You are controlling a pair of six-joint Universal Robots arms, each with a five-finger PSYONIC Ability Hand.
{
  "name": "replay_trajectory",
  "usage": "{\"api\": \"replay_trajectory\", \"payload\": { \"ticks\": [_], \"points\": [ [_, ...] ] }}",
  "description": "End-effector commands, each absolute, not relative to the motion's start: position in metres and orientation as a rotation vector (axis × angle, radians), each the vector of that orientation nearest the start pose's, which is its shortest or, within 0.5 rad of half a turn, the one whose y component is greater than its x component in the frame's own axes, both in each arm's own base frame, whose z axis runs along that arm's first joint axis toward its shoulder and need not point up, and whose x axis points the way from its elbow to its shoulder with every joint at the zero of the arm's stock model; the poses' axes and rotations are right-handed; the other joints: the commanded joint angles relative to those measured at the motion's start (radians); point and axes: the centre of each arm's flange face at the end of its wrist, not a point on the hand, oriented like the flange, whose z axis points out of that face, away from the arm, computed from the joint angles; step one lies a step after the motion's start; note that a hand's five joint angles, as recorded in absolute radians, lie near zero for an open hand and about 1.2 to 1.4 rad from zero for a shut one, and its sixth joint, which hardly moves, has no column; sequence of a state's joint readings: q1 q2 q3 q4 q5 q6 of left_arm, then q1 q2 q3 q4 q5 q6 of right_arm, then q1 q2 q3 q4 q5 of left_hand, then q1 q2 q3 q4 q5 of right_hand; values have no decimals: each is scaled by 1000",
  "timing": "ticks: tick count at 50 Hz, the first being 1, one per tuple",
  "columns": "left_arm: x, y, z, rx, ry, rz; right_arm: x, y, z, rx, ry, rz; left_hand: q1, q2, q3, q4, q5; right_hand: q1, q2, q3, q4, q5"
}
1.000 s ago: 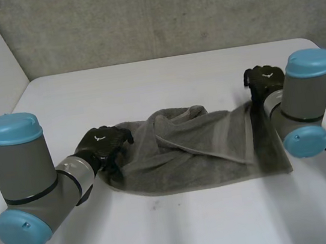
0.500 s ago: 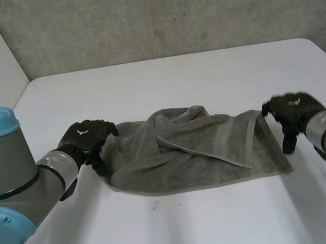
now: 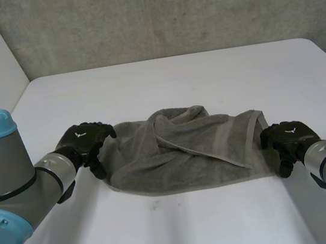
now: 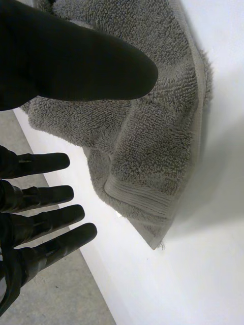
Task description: Fold the towel.
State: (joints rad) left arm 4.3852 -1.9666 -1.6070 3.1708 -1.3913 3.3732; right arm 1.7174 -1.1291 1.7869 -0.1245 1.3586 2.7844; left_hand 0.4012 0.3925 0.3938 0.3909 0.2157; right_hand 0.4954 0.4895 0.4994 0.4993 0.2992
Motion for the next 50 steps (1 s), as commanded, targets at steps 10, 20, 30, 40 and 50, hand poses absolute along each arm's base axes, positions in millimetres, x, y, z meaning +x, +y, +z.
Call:
{"api": "replay_trajectory", "payload": {
  "ticks": [10,20,30,40,50],
  "points": [
    [-248,-272,173,929,2639,-1831,195,-296,118,-813,2489,-1603,33,41,40,43,43,168,174,164,164,190],
    [-248,-272,173,927,2639,-1830,200,-304,116,-823,2460,-1639,33,41,40,43,43,393,399,389,389,415],
    [-247,-273,173,920,2638,-1826,200,-312,130,-781,2404,-1743,35,44,43,46,46,901,907,897,897,923],
    [-233,-288,168,873,2630,-1818,165,-331,159,-632,2437,-1878,53,62,60,63,64,901,907,897,897,923],
    [-227,-302,139,1139,2550,-1777,154,-338,155,-605,2469,-1885,100,109,107,110,111,901,907,897,897,923]
  ]
}}
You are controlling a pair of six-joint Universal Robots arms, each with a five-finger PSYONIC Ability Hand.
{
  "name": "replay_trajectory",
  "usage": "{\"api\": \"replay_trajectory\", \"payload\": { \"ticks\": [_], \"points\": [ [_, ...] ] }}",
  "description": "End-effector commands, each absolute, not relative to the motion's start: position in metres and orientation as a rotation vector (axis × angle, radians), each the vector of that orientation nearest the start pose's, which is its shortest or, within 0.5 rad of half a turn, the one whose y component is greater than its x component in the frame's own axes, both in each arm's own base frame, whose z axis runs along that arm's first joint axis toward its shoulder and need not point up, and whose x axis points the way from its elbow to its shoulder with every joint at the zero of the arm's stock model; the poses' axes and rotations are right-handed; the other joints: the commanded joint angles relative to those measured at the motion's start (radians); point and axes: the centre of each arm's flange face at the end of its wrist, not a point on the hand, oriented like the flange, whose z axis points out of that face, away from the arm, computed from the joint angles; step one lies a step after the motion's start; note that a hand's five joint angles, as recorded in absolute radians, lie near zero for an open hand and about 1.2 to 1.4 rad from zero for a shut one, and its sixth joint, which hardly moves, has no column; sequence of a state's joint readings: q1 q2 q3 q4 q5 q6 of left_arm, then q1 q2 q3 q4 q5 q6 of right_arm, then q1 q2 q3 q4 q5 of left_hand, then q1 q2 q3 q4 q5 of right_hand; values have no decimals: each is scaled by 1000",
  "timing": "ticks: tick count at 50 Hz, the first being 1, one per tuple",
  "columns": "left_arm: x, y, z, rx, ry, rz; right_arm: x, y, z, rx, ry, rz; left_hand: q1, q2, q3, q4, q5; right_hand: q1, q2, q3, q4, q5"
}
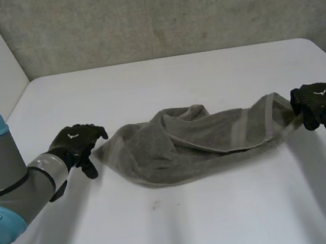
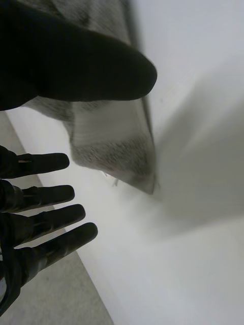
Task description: Fold the towel.
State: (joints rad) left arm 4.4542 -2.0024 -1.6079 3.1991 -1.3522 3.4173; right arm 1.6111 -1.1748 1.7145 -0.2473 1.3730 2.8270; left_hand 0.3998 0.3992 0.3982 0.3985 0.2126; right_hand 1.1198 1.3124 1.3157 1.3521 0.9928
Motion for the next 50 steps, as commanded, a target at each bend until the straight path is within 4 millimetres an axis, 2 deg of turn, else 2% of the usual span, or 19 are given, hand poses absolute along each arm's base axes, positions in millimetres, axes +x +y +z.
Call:
{"api": "replay_trajectory", "payload": {
  "ticks": [1,6,13,23,33,45,50],
  "points": [
    [-227,-302,139,1139,2550,-1777,154,-338,155,-605,2470,-1883,101,102,103,103,114,277,84,81,44,229],
    [-230,-309,119,1231,2552,-1755,154,-339,151,-605,2479,-1868,175,175,176,176,187,277,84,81,44,229],
    [-233,-316,109,1236,2526,-1791,154,-338,148,-609,2488,-1855,239,240,241,241,252,277,84,81,44,229],
    [-240,-318,106,1254,2487,-1840,155,-335,145,-618,2495,-1836,272,272,273,273,284,277,84,81,44,229],
    [-259,-317,105,1317,2464,-1876,157,-334,140,-627,2500,-1815,289,290,291,291,302,277,84,81,44,229],
    [-269,-323,108,1342,2427,-1917,157,-333,137,-633,2506,-1803,310,310,311,311,322,277,84,81,44,229],
    [-275,-327,108,1356,2409,-1939,158,-333,135,-634,2509,-1794,401,401,402,402,414,277,84,81,44,229]
  ]
}}
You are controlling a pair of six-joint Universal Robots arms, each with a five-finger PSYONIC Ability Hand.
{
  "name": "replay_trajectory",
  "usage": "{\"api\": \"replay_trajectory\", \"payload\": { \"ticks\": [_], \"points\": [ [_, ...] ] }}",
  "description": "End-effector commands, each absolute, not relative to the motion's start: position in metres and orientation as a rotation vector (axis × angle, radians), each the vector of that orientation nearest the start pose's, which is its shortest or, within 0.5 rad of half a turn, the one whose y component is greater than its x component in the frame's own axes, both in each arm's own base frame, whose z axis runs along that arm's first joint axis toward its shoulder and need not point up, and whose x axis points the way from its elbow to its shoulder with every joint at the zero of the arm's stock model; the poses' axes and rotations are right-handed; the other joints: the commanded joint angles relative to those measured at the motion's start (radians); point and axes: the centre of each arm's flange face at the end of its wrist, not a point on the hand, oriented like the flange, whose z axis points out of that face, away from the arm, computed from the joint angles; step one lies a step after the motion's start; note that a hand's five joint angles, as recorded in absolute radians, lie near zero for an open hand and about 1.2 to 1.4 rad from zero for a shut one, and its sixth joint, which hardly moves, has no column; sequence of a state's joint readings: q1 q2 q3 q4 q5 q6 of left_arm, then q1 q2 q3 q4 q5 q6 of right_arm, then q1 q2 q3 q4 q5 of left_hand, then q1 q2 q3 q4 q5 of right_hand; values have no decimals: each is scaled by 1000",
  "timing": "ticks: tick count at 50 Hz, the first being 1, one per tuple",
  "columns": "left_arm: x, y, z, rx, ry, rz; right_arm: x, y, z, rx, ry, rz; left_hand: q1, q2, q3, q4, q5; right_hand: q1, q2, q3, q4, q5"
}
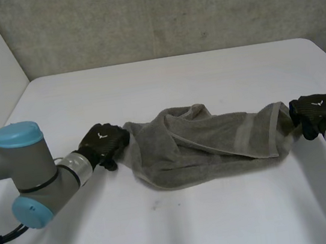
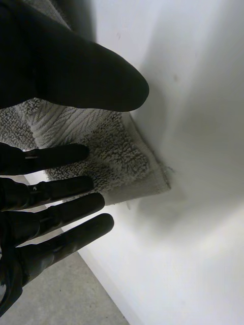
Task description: Fold the towel.
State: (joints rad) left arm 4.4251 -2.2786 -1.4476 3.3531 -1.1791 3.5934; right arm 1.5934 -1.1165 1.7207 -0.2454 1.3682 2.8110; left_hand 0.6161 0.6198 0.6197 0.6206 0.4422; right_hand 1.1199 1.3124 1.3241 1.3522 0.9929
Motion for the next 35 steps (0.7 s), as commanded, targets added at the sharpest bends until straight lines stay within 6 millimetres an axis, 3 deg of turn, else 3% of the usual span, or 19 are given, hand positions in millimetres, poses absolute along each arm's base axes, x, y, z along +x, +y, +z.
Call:
{"api": "replay_trajectory", "payload": {
  "ticks": [1,17,26,30,33,35],
  "points": [
    [-278,-329,106,1359,2406,-1943,158,-333,135,-634,2511,-1792,187,184,184,183,187,276,84,72,44,229],
    [-297,-334,100,1403,2379,-1984,158,-332,133,-634,2515,-1783,234,231,231,230,234,276,84,72,44,229],
    [-305,-337,106,1399,2361,-2032,158,-331,129,-683,2530,-1775,779,776,776,775,779,276,84,72,44,229],
    [-307,-334,108,1407,2358,-2034,158,-331,128,-709,2532,-1781,780,777,777,776,779,276,84,72,44,229],
    [-307,-331,115,1403,2344,-2040,157,-332,131,-718,2532,-1796,780,777,777,776,779,276,84,72,44,229],
    [-301,-330,141,1328,2292,-2076,157,-332,138,-716,2525,-1808,780,777,777,776,779,276,84,72,44,229]
  ]
}}
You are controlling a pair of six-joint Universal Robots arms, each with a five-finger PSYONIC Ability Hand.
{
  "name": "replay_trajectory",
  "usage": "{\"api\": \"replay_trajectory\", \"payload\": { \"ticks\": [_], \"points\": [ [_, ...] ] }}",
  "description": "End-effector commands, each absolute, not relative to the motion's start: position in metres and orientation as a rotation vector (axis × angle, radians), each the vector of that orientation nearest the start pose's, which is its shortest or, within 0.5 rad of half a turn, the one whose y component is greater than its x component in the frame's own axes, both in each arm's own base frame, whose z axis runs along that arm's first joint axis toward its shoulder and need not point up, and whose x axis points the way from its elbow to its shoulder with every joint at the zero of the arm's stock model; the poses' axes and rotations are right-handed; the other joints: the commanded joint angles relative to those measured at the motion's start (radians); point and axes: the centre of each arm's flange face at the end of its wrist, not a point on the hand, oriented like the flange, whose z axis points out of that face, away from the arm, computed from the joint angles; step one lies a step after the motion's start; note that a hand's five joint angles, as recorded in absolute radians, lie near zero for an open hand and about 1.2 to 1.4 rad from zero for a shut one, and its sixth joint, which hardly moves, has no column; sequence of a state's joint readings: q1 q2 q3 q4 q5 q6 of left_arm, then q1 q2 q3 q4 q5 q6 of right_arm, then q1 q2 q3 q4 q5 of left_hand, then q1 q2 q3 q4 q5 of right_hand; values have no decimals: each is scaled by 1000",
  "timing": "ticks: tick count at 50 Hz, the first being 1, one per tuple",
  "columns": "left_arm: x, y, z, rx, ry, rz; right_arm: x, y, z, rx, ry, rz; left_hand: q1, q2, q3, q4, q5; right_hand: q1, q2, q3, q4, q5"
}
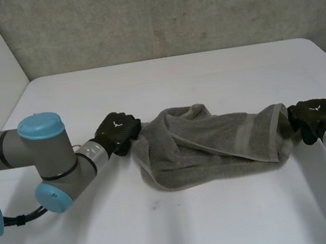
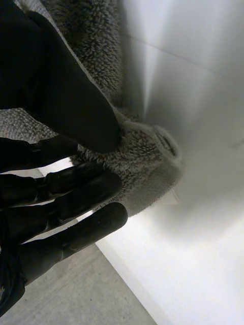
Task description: Fold the towel.
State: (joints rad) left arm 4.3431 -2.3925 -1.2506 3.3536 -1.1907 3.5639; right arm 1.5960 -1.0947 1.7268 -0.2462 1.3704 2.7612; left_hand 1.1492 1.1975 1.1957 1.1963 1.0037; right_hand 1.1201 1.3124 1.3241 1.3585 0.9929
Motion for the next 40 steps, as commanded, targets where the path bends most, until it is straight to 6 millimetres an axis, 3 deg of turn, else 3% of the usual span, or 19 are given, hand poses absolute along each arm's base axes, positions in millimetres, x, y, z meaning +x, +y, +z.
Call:
{"api": "replay_trajectory", "payload": {
  "ticks": [1,5,6,8,9,11,12,13,14,16,17,19,20,22,24,28,31,35,40],
  "points": [
    [-301,-330,142,1327,2292,-2077,157,-332,138,-716,2525,-1808,247,199,201,200,218,276,84,72,38,229],
    [-284,-323,179,1200,2216,-2112,157,-328,165,-721,2514,-1827,247,199,201,200,218,276,84,72,38,229],
    [-284,-323,180,1200,2216,-2112,157,-328,165,-721,2513,-1827,247,199,201,200,218,276,84,72,38,229],
    [-272,-317,218,1119,2133,-2190,157,-323,194,-739,2510,-1837,247,199,201,200,218,276,84,72,38,229],
    [-272,-317,218,1118,2132,-2190,157,-323,194,-739,2510,-1837,247,199,201,200,218,276,84,72,38,229],
    [-254,-310,255,1047,2053,-2249,159,-316,228,-760,2491,-1853,247,199,201,200,218,276,84,72,38,229],
    [-254,-310,255,1046,2053,-2250,159,-316,228,-760,2491,-1853,247,199,201,200,218,276,84,72,38,229],
    [-245,-304,275,1013,2014,-2275,159,-312,250,-762,2469,-1891,247,199,201,200,218,276,84,72,38,229],
    [-245,-304,275,1013,2014,-2276,159,-312,250,-763,2469,-1892,247,199,201,200,218,276,84,72,38,229],
    [-232,-288,309,965,1957,-2312,158,-301,292,-775,2423,-1974,247,199,201,200,218,276,84,72,38,229],
    [-232,-288,310,965,1957,-2312,158,-301,292,-775,2422,-1974,247,199,201,200,218,276,84,72,38,229],
    [-223,-271,335,941,1922,-2330,159,-288,328,-821,2384,-2049,247,199,201,200,218,276,84,72,38,229],
    [-223,-271,335,941,1922,-2330,159,-288,329,-822,2384,-2049,247,199,201,200,218,276,84,72,38,229],
    [-218,-263,345,925,1909,-2334,158,-274,358,-877,2352,-2120,247,199,201,200,218,276,84,72,38,229],
    [-209,-251,355,905,1925,-2309,158,-269,368,-902,2345,-2145,247,199,201,200,218,276,84,72,38,229],
    [-200,-246,350,900,2009,-2228,158,-266,372,-961,2369,-2125,247,199,201,200,218,276,84,72,38,229],
    [-198,-245,334,919,2134,-2116,158,-268,359,-1054,2439,-2028,247,199,201,200,218,276,84,72,38,229],
    [-200,-257,299,966,2286,-1944,172,-278,321,-1249,2514,-1793,247,199,201,200,218,276,84,72,38,229],
    [-204,-281,271,1025,2327,-1849,183,-292,291,-1276,2565,-1658,247,199,201,200,218,276,84,72,38,229]
  ]
}}
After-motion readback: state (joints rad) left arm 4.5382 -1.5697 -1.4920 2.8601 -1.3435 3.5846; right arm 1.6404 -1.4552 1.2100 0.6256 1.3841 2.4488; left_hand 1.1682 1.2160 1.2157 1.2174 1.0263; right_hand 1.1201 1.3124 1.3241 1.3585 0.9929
